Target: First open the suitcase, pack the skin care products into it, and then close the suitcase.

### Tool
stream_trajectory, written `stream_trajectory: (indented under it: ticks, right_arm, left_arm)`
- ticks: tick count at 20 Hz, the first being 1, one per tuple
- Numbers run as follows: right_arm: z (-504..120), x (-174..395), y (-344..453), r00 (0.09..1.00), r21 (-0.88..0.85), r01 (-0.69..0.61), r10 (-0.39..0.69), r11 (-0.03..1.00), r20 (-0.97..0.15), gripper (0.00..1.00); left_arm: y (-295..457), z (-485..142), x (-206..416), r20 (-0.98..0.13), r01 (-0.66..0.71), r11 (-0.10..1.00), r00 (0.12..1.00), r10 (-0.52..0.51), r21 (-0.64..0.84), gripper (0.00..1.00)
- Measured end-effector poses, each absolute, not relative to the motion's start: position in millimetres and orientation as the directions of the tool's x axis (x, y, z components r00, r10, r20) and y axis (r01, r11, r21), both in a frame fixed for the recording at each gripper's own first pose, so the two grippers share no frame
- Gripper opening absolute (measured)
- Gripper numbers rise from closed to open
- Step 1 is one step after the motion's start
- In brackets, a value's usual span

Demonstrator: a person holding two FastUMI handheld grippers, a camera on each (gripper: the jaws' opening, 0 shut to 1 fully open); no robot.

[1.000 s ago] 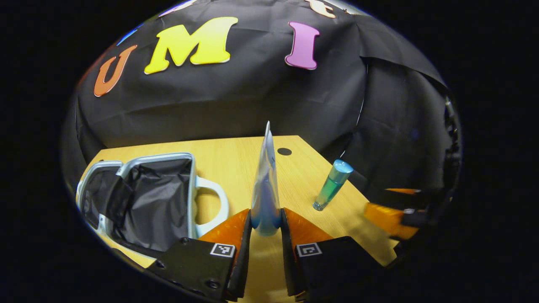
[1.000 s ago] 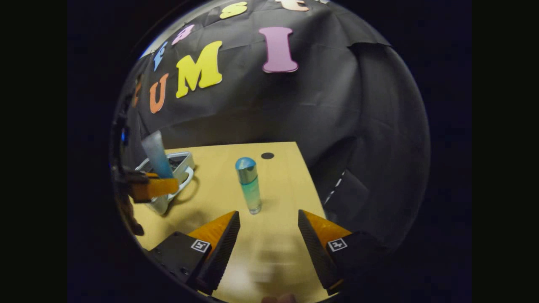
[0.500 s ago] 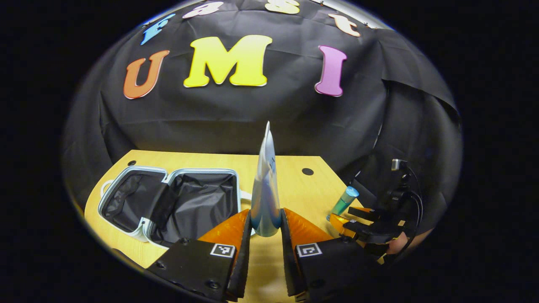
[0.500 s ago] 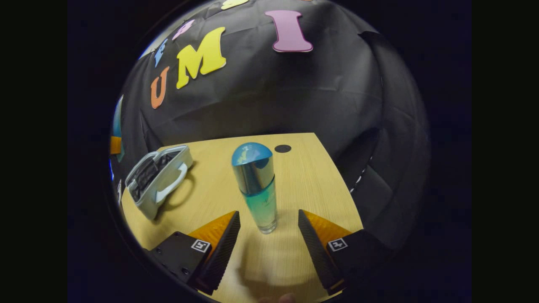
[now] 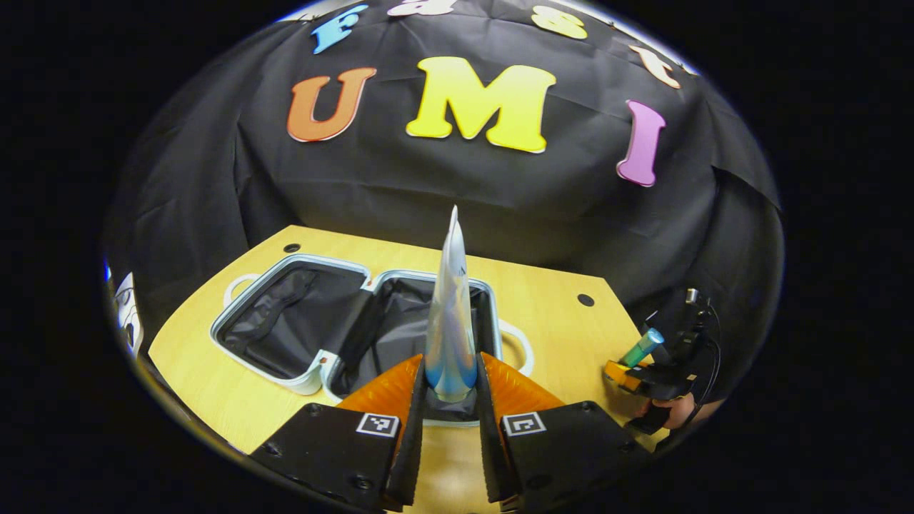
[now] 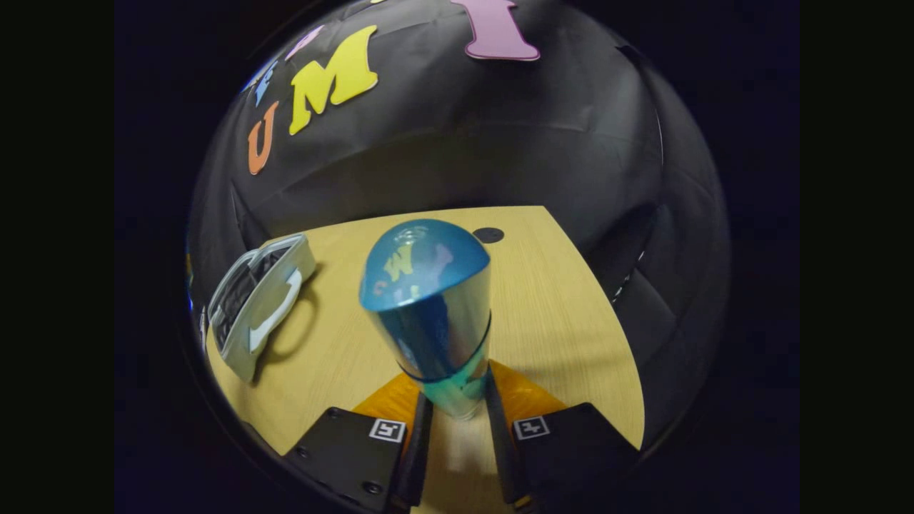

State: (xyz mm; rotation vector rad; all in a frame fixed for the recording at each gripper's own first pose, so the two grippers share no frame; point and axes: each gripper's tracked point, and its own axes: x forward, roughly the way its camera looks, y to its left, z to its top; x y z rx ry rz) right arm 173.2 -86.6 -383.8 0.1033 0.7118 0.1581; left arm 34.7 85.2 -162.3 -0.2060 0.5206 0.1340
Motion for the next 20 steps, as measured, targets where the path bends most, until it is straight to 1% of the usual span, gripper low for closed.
stream_trajectory:
  ticks: [3, 4, 5, 6, 8, 10, 13, 15, 16, 18, 20]
  right_arm:
    - [-381, 165, -87, 0.719, 0.166, -0.088, 0.178, 0.982, -0.672, 0.31]
    - [-377, 159, -86, 0.712, 0.17, -0.092, 0.184, 0.981, -0.677, 0.31]
    - [-370, 153, -87, 0.709, 0.166, -0.095, 0.184, 0.982, -0.681, 0.31]
    - [-362, 147, -85, 0.705, 0.169, -0.098, 0.188, 0.981, -0.684, 0.29]
    - [-344, 136, -80, 0.703, 0.183, -0.11, 0.207, 0.977, -0.681, 0.29]
    - [-321, 123, -71, 0.702, 0.219, -0.113, 0.234, 0.969, -0.673, 0.28]
    - [-291, 101, -51, 0.69, 0.273, -0.145, 0.295, 0.951, -0.661, 0.28]
    - [-274, 87, -49, 0.69, 0.266, -0.171, 0.308, 0.949, -0.655, 0.28]
    - [-267, 80, -47, 0.685, 0.281, -0.173, 0.32, 0.944, -0.655, 0.28]
    - [-253, 71, -51, 0.699, 0.282, -0.164, 0.312, 0.945, -0.643, 0.28]
    - [-244, 63, -57, 0.715, 0.242, -0.178, 0.295, 0.954, -0.634, 0.28]
  left_arm:
    - [116, -160, 39, -0.531, -0.169, 0.968, 0.847, 0.045, -0.188, 0.39]
    - [123, -161, 43, -0.542, -0.161, 0.966, 0.84, 0.025, -0.205, 0.39]
    - [129, -167, 47, -0.561, -0.145, 0.964, 0.828, -0.006, -0.223, 0.39]
    - [131, -172, 52, -0.582, -0.116, 0.963, 0.811, -0.05, -0.245, 0.39]
    - [139, -191, 58, -0.648, -0.075, 0.96, 0.752, -0.123, -0.268, 0.39]
    - [139, -215, 69, -0.704, -0.063, 0.937, 0.678, -0.212, -0.343, 0.39]
    - [138, -256, 82, -0.782, -0.064, 0.901, 0.527, -0.334, -0.428, 0.37]
    - [139, -283, 82, -0.841, -0.047, 0.899, 0.377, -0.388, -0.436, 0.38]
    - [139, -292, 82, -0.857, -0.041, 0.897, 0.319, -0.405, -0.44, 0.37]
    - [130, -310, 79, -0.871, -0.038, 0.882, 0.183, -0.456, -0.47, 0.37]
    - [126, -320, 72, -0.878, -0.075, 0.875, 0.056, -0.475, -0.478, 0.37]
